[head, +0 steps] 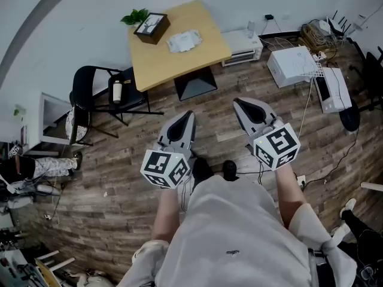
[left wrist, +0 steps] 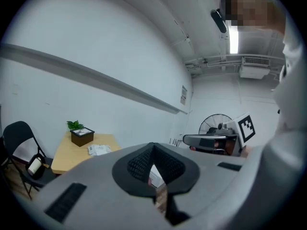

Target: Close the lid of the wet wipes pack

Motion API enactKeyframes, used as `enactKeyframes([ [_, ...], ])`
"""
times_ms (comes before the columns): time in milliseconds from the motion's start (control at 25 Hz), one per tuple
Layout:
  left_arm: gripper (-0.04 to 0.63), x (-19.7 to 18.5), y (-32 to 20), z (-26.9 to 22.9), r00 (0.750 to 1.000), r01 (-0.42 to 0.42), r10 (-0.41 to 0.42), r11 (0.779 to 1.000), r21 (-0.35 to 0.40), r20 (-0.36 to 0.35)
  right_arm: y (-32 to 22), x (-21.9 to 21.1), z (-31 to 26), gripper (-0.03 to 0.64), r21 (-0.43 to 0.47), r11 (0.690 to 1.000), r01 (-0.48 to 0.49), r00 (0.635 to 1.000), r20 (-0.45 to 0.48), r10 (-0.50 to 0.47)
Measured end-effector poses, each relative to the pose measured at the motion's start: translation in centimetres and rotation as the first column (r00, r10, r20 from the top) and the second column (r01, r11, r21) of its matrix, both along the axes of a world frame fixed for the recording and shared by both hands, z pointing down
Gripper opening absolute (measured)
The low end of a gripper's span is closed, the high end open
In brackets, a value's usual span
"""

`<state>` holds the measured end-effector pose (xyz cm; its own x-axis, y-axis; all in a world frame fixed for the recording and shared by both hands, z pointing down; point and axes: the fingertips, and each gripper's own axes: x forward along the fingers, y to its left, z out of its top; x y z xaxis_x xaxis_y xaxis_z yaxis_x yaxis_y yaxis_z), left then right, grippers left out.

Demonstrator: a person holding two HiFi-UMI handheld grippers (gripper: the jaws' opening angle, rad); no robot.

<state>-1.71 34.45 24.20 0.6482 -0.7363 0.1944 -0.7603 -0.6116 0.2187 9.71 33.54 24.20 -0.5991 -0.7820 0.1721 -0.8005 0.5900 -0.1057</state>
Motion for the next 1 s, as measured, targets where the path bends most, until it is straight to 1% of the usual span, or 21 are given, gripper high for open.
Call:
enactKeyframes([
  [200, 0.006, 0.9, 0.7, 0.3, 1.0, 0.012, -0.012, 1.0, -0.008, 0.001, 0.6, 0.4, 0.2, -0.002, 0.001, 1.0, 0.02, 1.0, 0.004, -0.02],
  [400, 0.008, 1.4, 1.0, 0.5, 0.999, 0.028, -0.028, 1.0, -0.006, 0.022, 0.9, 0.7, 0.5, -0.002, -0.006, 0.999, 0.038, 0.999, 0.005, -0.038],
  [680, 0.008, 1.5, 0.9, 0.8, 1.0, 0.007, -0.007, 1.0, 0.002, 0.009, 0.7, 0.3, 1.6, 0.0, -0.03, 0.998, 0.05, 0.999, 0.006, -0.05],
  [760, 0.009, 1.4, 0.6, 1.2, 1.0, -0.003, 0.003, 1.0, -0.001, 0.009, 0.4, 0.2, 1.9, 0.028, -0.038, 0.998, 0.058, 0.998, 0.006, -0.058],
  [920, 0.011, 0.6, -0.9, 1.7, 1.0, -0.005, 0.005, 1.0, 0.0, -0.005, -0.9, -0.4, 2.5, 0.042, -0.059, 0.996, 0.068, 0.998, 0.002, -0.068],
  [1000, 0.04, 0.1, -1.8, 2.1, 1.0, -0.01, 0.01, 1.0, -0.005, -0.005, -1.9, -0.6, 2.8, 0.062, -0.063, 0.996, 0.066, 0.998, -0.002, -0.066],
])
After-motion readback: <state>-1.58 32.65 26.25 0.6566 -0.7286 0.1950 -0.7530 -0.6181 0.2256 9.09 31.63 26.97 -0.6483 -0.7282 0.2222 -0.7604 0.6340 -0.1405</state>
